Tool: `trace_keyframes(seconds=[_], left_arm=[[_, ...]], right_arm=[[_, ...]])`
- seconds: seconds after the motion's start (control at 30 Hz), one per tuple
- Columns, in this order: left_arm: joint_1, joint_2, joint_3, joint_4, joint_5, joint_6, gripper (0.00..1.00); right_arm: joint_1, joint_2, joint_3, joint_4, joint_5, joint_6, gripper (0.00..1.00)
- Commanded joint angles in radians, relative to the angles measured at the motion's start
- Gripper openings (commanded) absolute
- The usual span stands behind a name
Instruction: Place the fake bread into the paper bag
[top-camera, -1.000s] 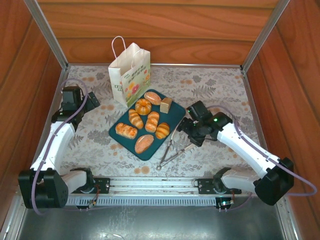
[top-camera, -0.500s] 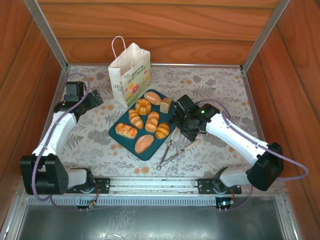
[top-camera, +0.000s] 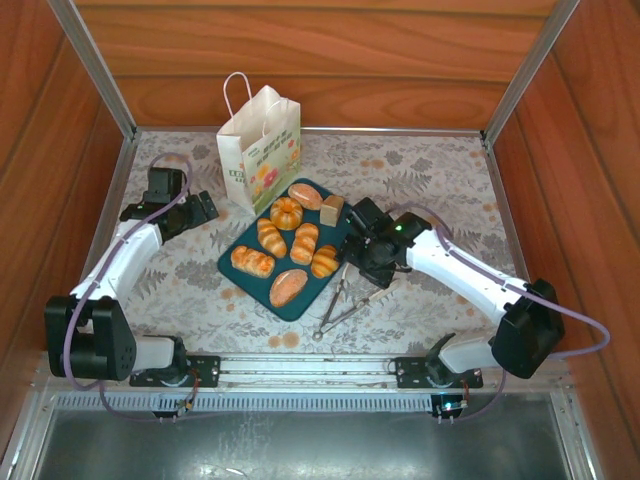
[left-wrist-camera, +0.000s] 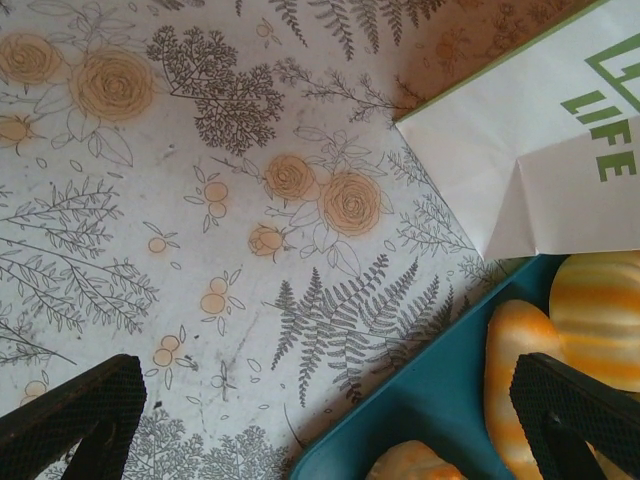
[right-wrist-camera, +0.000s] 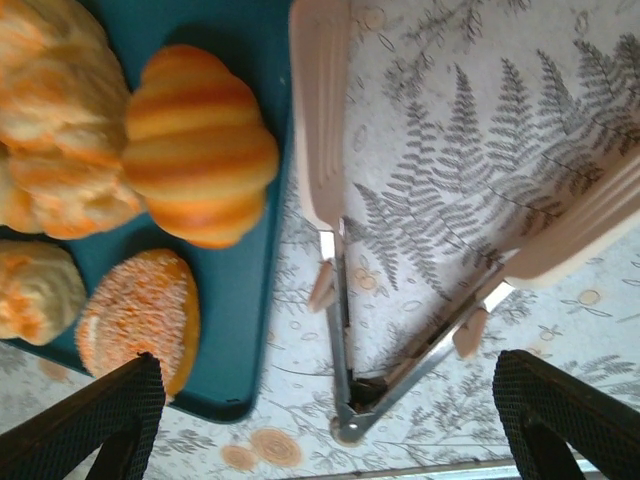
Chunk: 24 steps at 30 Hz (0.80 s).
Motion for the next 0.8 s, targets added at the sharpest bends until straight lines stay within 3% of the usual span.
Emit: trace_keyframes(seconds=[0.0, 0.3, 0.53, 0.77], left_arm=[[-0.012, 0.018, 0.001, -0.02, 0.017, -0.015, 1.0], [-0.037, 0.063, 0.03, -0.02, 0.025, -0.014, 1.0], [-0.044, 0.066, 0.038, -0.021, 0.028, -0.009, 1.0], [-0.042, 0.046, 0.004, -0.02, 0.035, -0.029, 1.0]], right_arm=[[0.022, -0.022, -0.053, -0.059, -0.04, -0.009, 0.91], [0.08, 0.0, -0.097, -0.052, -0.066, 0.113, 1.0], [0.096, 0.021, -0.084, -0.07, -0.042, 0.198, 1.0], [0.096, 0.023, -0.069, -0.027, -0.027, 0.178, 0.98]])
